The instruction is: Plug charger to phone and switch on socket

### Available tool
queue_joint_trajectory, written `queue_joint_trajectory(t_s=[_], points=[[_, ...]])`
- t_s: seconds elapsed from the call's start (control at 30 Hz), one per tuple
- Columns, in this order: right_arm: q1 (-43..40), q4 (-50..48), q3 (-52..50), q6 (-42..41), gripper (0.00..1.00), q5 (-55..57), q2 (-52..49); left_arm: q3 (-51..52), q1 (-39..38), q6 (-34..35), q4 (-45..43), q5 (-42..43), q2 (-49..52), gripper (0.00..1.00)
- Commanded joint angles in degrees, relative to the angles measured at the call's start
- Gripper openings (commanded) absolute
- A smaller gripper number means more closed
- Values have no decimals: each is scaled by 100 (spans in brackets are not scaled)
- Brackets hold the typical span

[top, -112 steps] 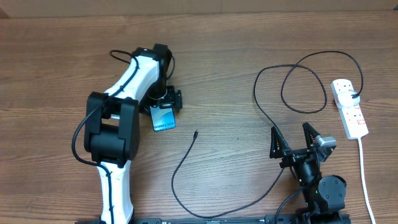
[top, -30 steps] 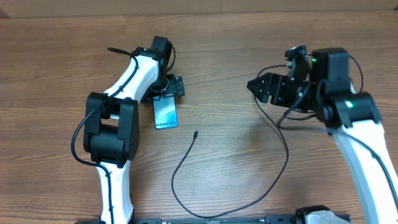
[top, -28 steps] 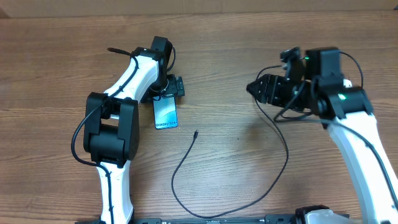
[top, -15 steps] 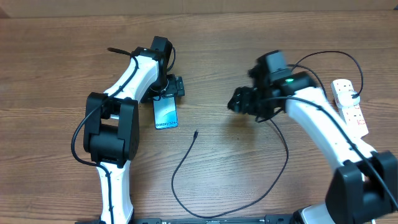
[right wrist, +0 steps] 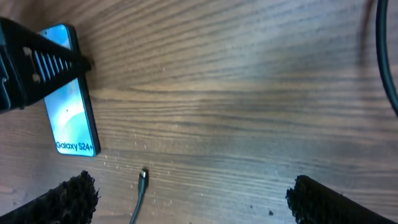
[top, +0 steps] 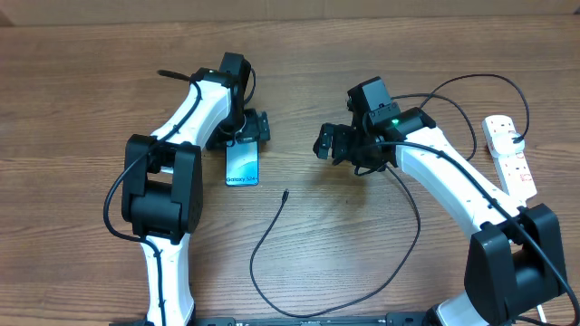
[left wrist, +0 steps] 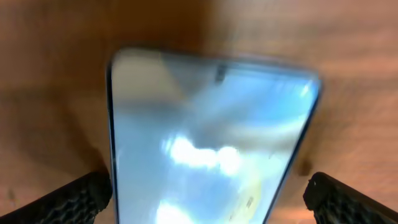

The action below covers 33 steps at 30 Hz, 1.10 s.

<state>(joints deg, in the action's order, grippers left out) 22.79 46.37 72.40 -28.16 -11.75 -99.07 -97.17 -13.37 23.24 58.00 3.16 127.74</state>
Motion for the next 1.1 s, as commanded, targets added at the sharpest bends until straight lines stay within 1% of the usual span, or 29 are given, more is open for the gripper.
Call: queue_joint_trajectory(t_s=[0.0, 0.13, 0.2, 0.3, 0.33, 0.4, 0.63, 0.73, 0.77, 0.83, 0.87, 0.93, 1.07], points=[[116, 116, -13, -35, 100, -76, -9, 33, 20, -496, 332, 203, 118, 100], [232, 199, -13, -37, 100, -79, -9, 33, 22, -896, 529, 17, 118, 100], [267, 197, -15, -35, 100, -79, -9, 33, 20, -885, 525, -61, 118, 100], [306, 146, -46, -39, 100, -81, -9, 33, 4, -706, 404, -59, 120, 94], [308, 131, -57, -46, 100, -81, -11, 33, -11, -656, 361, -59, 120, 94], [308, 42, -111, -61, 100, -92, -13, 33, -48, -643, 302, -61, 120, 99], [308, -498, -546, -81, 100, -413, -13, 37, -138, -654, 203, -61, 125, 100], [310, -710, -737, -81, 100, -446, -13, 81, -140, -645, 258, -57, 125, 85], [310, -796, -813, -83, 100, -448, -13, 103, -138, -614, 291, -59, 125, 82], [310, -927, -933, -168, 100, -448, -13, 160, -140, -544, 365, -59, 125, 78], [310, -999, -986, -243, 100, -461, -13, 184, -140, -544, 407, -61, 125, 73], [310, -1257, -1121, -254, 100, -680, -13, 245, -140, -546, 442, -79, 125, 72], [310, -2197, -1502, -256, 100, -1388, -31, 278, -138, -549, 417, -76, 125, 71]])
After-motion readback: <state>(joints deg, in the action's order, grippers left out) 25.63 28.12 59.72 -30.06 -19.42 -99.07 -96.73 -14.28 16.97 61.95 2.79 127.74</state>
